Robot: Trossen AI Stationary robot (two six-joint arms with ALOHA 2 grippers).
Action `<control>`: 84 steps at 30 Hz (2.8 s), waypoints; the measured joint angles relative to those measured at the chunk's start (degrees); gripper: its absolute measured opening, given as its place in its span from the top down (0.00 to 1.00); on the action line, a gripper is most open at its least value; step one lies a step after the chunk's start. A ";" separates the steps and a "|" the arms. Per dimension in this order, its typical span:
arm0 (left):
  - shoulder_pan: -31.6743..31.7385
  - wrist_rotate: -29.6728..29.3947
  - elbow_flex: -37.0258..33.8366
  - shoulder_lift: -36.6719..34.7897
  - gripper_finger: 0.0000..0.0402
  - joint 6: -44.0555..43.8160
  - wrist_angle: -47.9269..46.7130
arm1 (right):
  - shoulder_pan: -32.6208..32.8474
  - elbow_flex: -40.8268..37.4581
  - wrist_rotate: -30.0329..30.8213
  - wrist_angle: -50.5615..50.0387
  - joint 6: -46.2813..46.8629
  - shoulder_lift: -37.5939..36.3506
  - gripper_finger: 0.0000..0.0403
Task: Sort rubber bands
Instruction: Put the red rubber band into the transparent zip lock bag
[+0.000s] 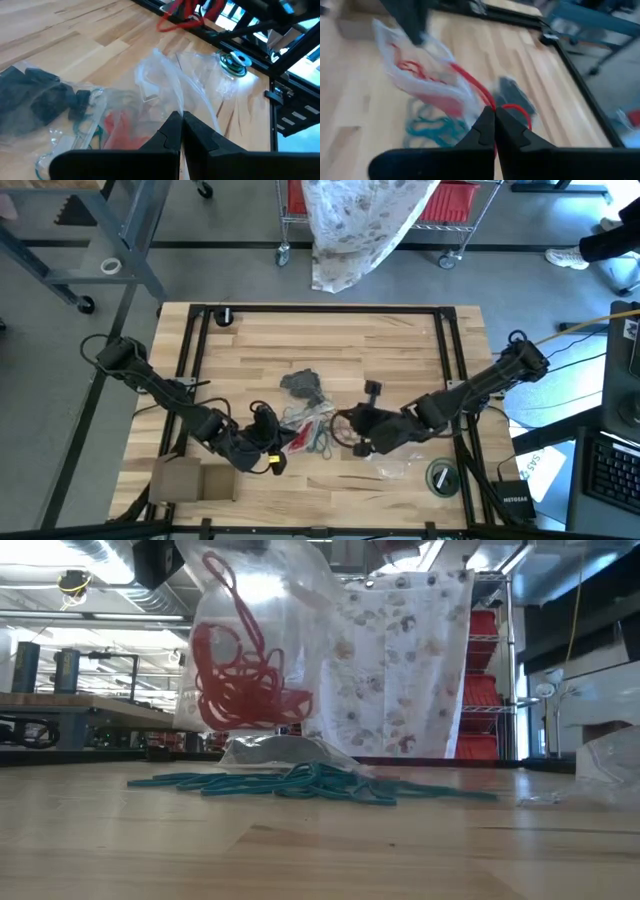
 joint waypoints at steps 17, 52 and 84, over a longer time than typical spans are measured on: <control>1.64 0.01 -0.02 0.31 1.00 -2.75 5.92 | -1.91 6.67 -10.38 13.45 -11.80 5.86 1.00; 1.00 -2.81 0.00 0.14 1.00 -5.82 2.37 | -3.79 15.11 -16.24 -3.72 0.68 11.53 0.62; 0.04 -2.64 -0.02 0.12 1.00 -4.23 1.39 | -7.10 -23.86 -27.43 11.83 -3.52 9.45 0.71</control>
